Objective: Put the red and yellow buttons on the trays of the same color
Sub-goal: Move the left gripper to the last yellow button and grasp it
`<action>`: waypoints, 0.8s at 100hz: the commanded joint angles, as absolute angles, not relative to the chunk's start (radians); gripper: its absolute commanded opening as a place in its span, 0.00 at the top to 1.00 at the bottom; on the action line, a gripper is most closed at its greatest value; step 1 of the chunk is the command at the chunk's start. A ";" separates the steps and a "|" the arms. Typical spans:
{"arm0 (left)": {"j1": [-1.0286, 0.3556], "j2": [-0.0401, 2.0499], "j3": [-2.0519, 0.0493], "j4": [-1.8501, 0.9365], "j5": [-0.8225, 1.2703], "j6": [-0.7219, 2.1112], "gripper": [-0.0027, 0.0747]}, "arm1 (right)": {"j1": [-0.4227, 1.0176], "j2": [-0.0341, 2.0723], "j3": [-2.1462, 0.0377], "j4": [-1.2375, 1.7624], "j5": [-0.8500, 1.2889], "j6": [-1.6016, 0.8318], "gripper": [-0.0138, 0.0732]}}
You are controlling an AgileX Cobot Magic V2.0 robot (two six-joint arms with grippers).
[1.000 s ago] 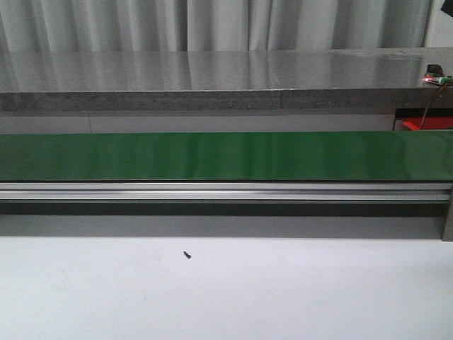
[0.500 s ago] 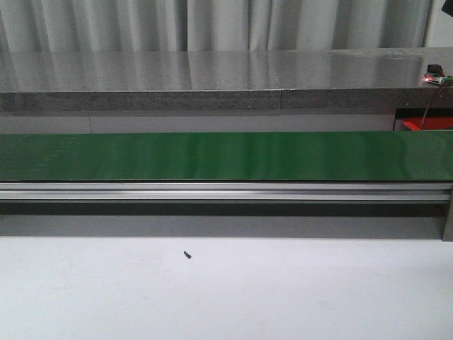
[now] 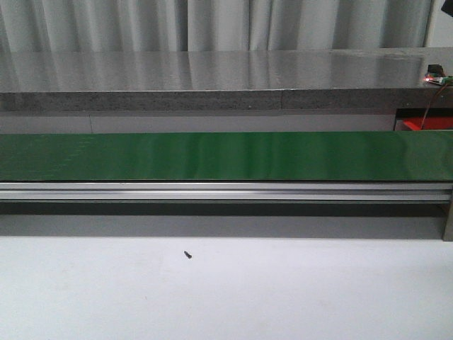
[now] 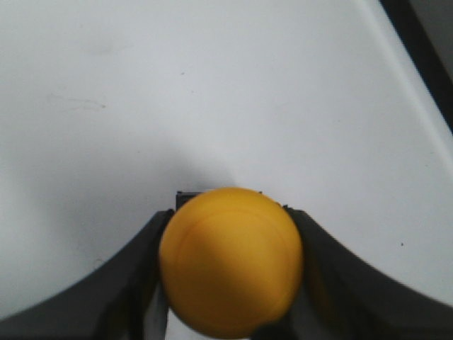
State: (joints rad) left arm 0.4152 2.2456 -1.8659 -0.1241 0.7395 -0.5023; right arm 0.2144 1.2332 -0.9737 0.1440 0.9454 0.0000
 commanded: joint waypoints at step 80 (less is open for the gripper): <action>0.374 1.952 -1.886 -0.077 1.102 -0.030 0.75 | 0.214 1.205 -0.997 0.160 0.917 -0.005 0.96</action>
